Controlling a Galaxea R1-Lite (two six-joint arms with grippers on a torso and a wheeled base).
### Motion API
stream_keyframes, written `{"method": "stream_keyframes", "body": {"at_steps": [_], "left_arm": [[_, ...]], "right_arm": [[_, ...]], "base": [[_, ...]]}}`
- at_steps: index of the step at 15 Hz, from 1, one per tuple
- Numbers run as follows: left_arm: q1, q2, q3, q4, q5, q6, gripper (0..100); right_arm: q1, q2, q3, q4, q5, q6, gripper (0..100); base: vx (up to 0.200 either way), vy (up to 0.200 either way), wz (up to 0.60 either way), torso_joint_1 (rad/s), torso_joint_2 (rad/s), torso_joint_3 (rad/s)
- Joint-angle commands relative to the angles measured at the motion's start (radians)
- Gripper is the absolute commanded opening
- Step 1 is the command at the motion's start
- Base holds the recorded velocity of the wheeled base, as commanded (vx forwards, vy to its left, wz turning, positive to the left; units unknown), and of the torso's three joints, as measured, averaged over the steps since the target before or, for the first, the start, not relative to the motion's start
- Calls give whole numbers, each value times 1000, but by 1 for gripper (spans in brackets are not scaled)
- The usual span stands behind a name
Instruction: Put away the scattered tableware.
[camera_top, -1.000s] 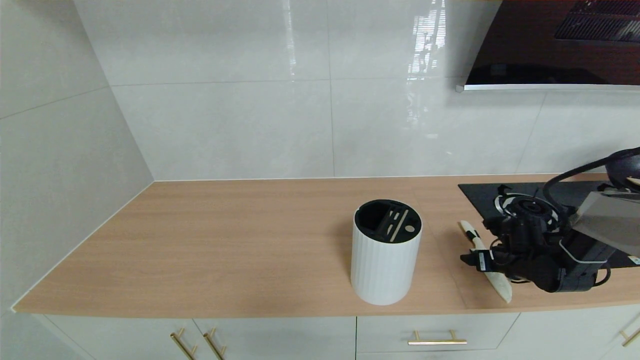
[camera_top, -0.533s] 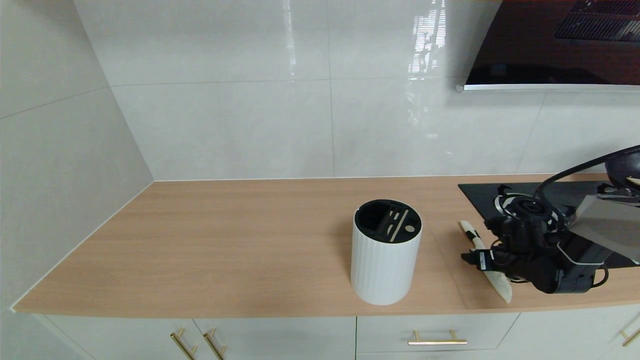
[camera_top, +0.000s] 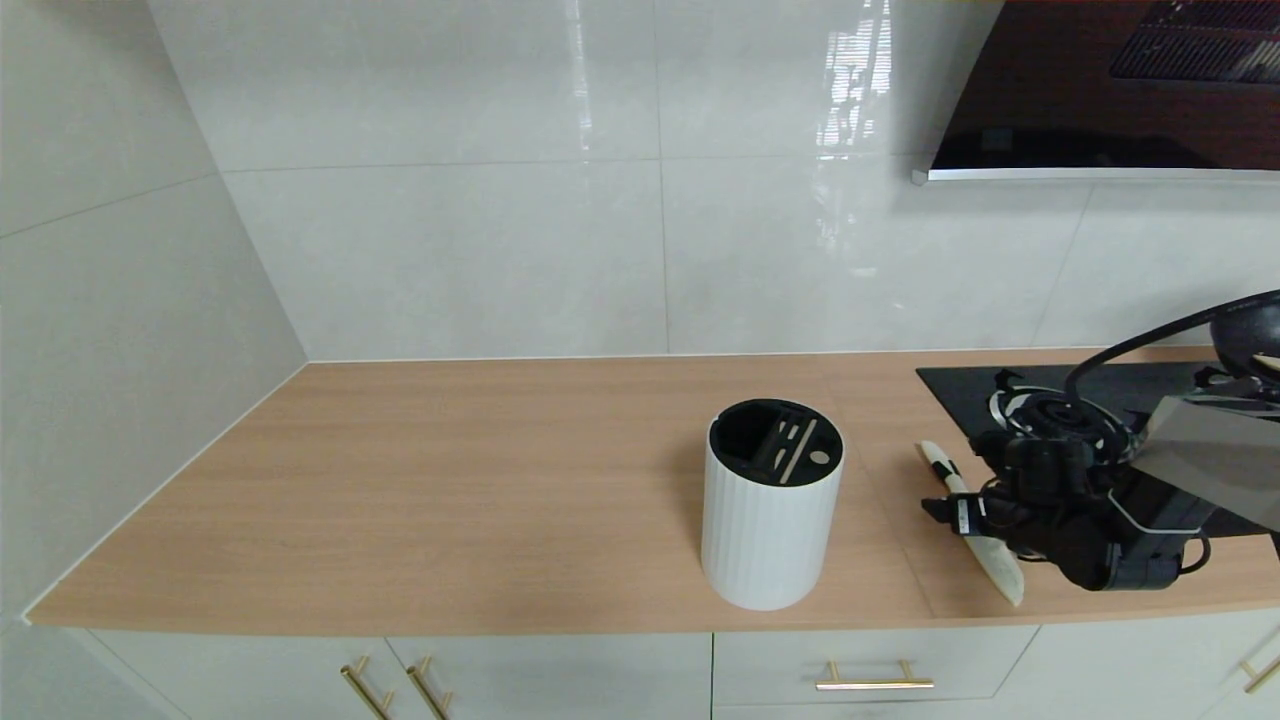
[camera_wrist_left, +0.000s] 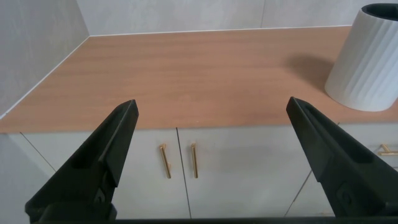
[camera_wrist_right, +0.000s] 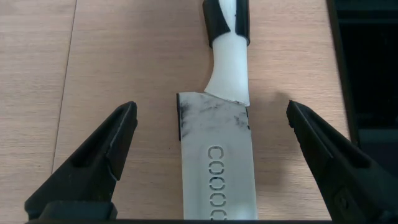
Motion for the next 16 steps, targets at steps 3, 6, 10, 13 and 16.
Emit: {"method": "stream_keyframes", "body": {"at_steps": [3,6,10,13,16], "left_arm": [[0,0,0,0,1,0,100],[0,0,0,0,1,0,100],[0,0,0,0,1,0,100],[0,0,0,0,1,-2,100],[0,0,-2,0,1,-2,100]], "right_arm": [[-6,9,-6,0,-1,-1,100],[-6,16,-9,-2,-1,-1,100],[-6,27,-21,-2,-1,-1,0],[-6,30,-20,2,-1,-1,0],[-6,32,-20,2,-1,-3,0]], "base": [[0,0,0,0,0,0],[0,0,0,0,0,0],[0,0,0,0,0,0],[0,0,0,0,0,0],[0,0,0,0,0,0]]}}
